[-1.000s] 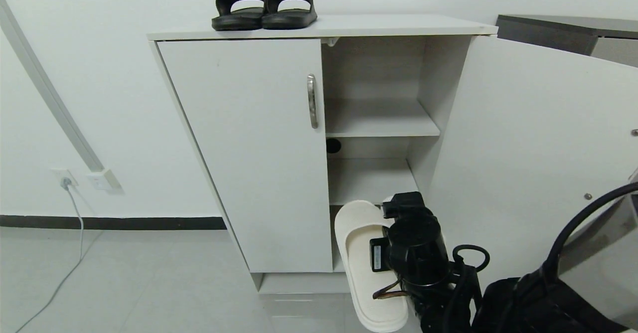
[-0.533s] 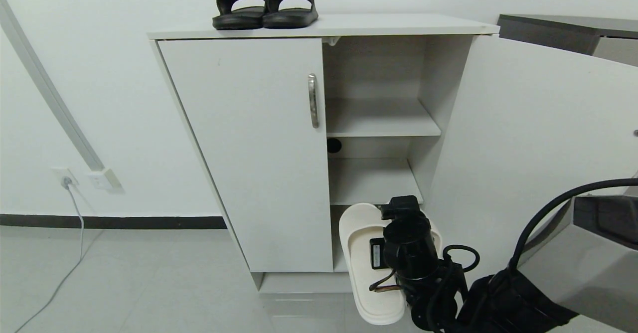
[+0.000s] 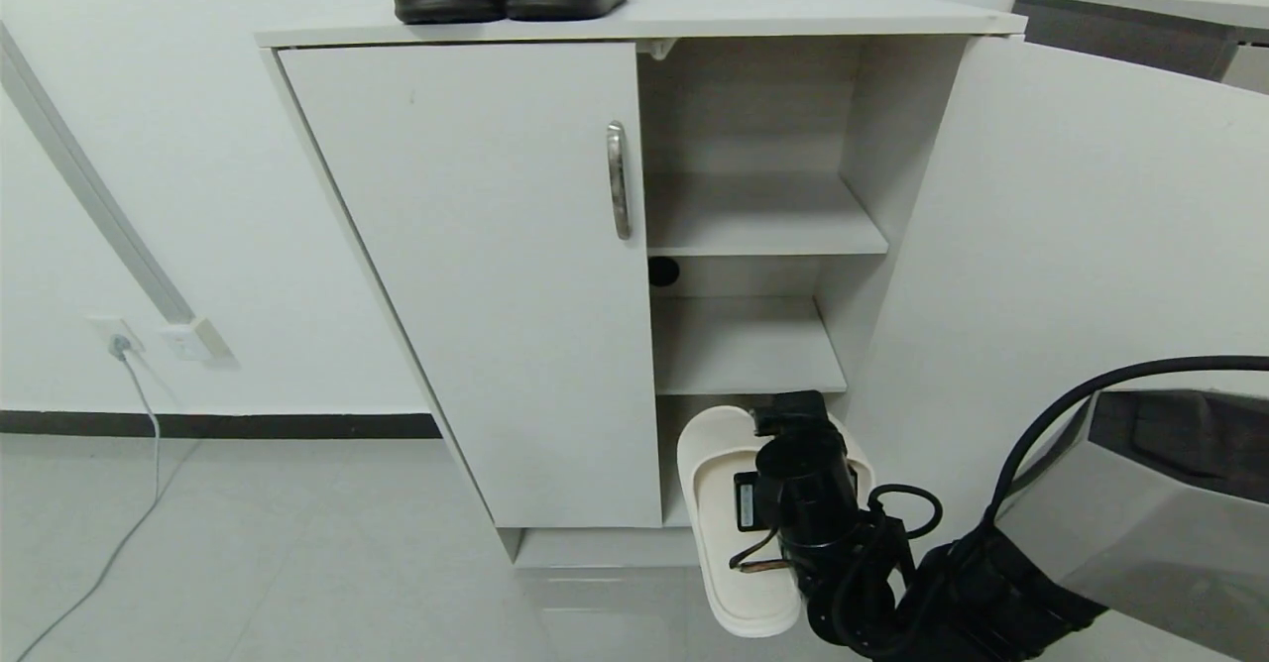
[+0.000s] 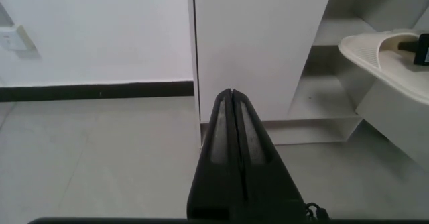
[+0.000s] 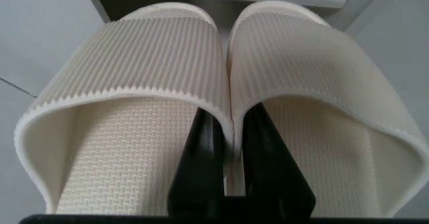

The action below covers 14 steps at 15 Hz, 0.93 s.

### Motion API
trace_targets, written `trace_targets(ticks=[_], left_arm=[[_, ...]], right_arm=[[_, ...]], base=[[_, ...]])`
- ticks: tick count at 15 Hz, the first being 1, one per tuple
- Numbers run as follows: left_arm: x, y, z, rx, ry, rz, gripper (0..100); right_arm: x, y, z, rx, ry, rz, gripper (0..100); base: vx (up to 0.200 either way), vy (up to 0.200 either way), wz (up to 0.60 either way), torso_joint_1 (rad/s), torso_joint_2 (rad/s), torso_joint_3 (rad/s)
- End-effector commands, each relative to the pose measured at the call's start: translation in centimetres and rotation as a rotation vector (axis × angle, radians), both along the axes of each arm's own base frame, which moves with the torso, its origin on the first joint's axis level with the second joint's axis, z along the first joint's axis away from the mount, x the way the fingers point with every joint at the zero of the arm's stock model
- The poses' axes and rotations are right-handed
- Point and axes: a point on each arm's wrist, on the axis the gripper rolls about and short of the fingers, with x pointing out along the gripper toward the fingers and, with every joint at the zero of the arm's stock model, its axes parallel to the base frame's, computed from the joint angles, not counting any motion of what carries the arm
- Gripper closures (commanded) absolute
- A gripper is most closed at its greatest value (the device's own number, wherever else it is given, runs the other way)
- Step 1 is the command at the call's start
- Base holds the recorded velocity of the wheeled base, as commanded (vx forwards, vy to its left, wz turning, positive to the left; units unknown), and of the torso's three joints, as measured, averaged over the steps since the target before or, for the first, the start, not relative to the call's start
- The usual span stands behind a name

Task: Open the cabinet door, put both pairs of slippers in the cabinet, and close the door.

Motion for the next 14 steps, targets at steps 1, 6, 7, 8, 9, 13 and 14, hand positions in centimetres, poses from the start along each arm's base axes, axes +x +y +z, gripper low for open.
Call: trace_targets(ticks=[1,6,7,8,9,13,14], left_arm=[[0.0,0.0,0.0,0.0,0.002,0.0,100],[0.0,0.0,0.0,-0.002,0.002,0.0,100],[0.0,0.0,0.0,-0.002,0.002,0.0,100],[0.0,0.0,0.0,0.002,0.002,0.0,100],[0.0,0.0,0.0,0.002,0.002,0.0,100],[0.0,0.0,0.0,0.0,0.002,0.0,100],[0.0,0.0,0.0,0.0,0.002,0.0,100]], right_arm=[[0.3,0.0,-0.2,-0.001,0.001,-0.005,100],[0.6,0.3,0.0,0.016,-0.018,-0.009,100],[0.7,0.2,0.1,0.018,-0.029,-0.011,100],[1.0,0.1,-0.2,0.002,-0.045,-0.016,100],[1.3,0.2,-0.4,0.029,-0.087,-0.014,100],[3.0,-0.2,-2.0,0.011,-0.242,-0.028,100],[3.1,-0.3,-1.9,0.016,-0.246,-0.03,100]], base=[[0.0,0.0,0.0,0.007,0.0,-0.183],[0.0,0.0,0.0,0.002,0.0,-0.196],[0.0,0.0,0.0,0.002,0.0,-0.198],[0.0,0.0,0.0,0.007,0.0,-0.124],[0.0,0.0,0.0,0.0,0.0,0.0],[0.0,0.0,0.0,0.0,0.0,0.0],[0.0,0.0,0.0,0.0,0.0,0.0]])
